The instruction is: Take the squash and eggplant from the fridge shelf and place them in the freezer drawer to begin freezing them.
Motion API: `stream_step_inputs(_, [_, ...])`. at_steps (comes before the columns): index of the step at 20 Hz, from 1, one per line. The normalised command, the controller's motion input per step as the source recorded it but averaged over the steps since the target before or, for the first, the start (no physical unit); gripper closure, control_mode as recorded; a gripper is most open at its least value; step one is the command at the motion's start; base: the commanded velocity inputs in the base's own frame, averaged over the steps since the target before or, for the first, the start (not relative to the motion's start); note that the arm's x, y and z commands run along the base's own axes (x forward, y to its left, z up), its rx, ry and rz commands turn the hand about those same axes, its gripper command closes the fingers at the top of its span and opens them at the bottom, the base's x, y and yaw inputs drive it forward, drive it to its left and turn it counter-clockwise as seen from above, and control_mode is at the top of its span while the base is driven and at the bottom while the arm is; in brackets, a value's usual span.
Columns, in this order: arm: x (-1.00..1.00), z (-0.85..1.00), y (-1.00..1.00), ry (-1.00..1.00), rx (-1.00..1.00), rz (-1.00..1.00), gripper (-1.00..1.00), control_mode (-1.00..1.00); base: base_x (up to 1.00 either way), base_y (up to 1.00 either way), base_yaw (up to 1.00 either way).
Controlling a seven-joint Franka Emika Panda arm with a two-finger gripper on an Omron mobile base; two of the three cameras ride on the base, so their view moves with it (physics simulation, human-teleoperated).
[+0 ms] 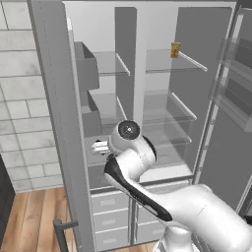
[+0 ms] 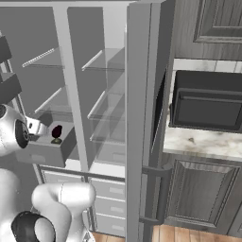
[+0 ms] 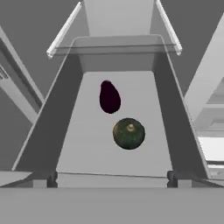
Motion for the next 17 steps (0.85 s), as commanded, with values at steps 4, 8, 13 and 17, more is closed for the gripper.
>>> stream_step_inputs(4, [-1.00, 1.00, -0.07, -0.38, 0.09, -0.13, -1.00, -1.00, 0.00, 0.00, 0.00])
stream_step_inputs(8, [-0.94, 1.00, -0.23, -0.35, 0.13, -0.09, -1.00, -1.00, 0.00, 0.00, 0.00])
stream_step_inputs(13, [-0.36, 0.37, -0.34, -0.09, 0.10, 0.00, -1.00, -1.00, 0.00, 0.00, 0.00])
stream_step_inputs(17, [0.00, 0.00, 0.00, 0.00, 0.00, 0.00, -1.00, -1.00, 0.00, 0.00, 0.00])
